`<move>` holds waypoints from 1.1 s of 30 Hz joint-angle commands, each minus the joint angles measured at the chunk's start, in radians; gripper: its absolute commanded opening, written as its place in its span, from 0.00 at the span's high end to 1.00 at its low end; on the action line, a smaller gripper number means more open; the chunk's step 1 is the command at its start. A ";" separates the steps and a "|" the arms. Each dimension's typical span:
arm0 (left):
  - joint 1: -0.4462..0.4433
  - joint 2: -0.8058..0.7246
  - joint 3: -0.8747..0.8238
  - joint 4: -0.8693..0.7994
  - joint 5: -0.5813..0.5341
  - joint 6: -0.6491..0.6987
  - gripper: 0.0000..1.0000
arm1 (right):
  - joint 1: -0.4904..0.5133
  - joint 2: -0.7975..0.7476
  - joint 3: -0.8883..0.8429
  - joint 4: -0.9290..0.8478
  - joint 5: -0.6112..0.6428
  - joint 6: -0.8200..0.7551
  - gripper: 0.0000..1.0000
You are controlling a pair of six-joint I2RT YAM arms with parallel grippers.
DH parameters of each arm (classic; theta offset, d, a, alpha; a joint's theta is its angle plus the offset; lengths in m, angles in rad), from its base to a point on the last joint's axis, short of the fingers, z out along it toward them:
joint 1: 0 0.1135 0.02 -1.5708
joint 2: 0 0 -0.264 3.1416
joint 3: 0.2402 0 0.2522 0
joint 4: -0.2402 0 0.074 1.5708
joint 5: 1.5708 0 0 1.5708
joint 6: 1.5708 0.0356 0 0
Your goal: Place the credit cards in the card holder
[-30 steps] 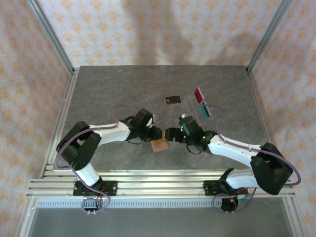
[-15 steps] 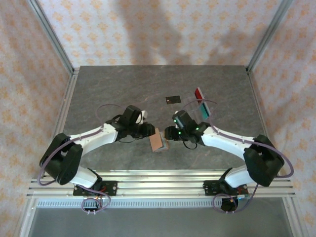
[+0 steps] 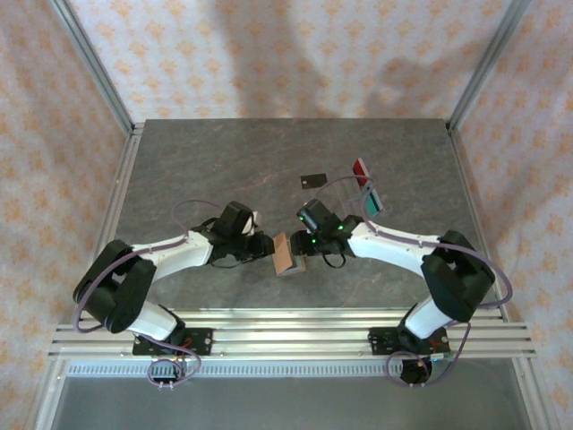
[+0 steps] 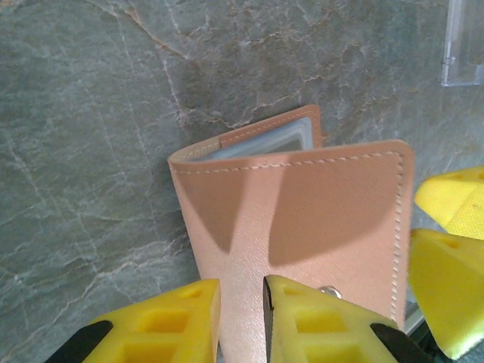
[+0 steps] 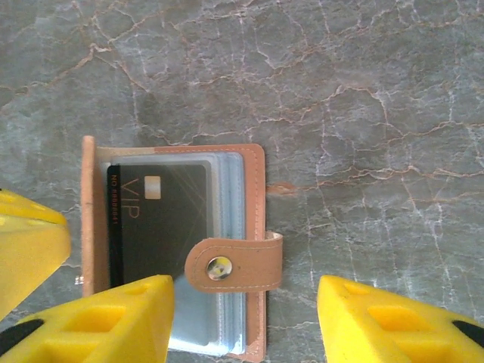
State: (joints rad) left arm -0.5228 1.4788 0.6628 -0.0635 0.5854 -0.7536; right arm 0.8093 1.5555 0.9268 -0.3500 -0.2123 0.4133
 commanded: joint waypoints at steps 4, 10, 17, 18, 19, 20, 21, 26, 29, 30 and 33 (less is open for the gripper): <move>0.004 0.059 0.009 0.065 -0.035 -0.008 0.77 | 0.025 0.059 0.039 -0.004 0.013 -0.024 0.44; 0.003 0.062 -0.005 0.081 -0.028 -0.021 0.77 | 0.042 0.103 0.068 -0.019 0.061 -0.036 0.45; 0.004 0.059 -0.003 0.070 -0.027 -0.015 0.76 | 0.042 0.071 0.071 -0.064 0.129 -0.044 0.62; 0.004 0.062 -0.001 0.068 -0.025 -0.014 0.76 | 0.042 0.065 0.069 -0.064 0.130 -0.043 0.63; 0.003 0.065 0.002 0.070 -0.023 -0.011 0.76 | 0.041 0.056 0.065 -0.064 0.127 -0.042 0.63; -0.001 0.070 0.007 0.072 -0.021 -0.007 0.76 | 0.042 0.046 0.059 -0.060 0.119 -0.041 0.63; -0.006 0.073 0.013 0.067 -0.023 -0.004 0.76 | 0.041 0.038 0.054 -0.057 0.113 -0.037 0.61; -0.022 0.094 0.040 0.032 -0.048 0.014 0.76 | 0.041 -0.010 0.032 -0.056 0.112 -0.024 0.59; -0.027 0.111 0.044 0.030 -0.055 0.016 0.76 | 0.040 -0.023 0.027 -0.057 0.110 -0.024 0.76; -0.028 0.117 0.044 0.031 -0.056 0.014 0.77 | 0.039 -0.021 0.029 -0.059 0.108 -0.025 0.80; -0.029 0.137 0.041 0.040 -0.057 0.007 0.77 | 0.039 -0.005 0.036 -0.071 0.103 -0.030 0.82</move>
State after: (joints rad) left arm -0.5434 1.5833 0.6945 -0.0082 0.5606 -0.7586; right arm 0.8455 1.5513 0.9684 -0.3904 -0.1303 0.3874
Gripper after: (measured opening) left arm 0.232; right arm 0.179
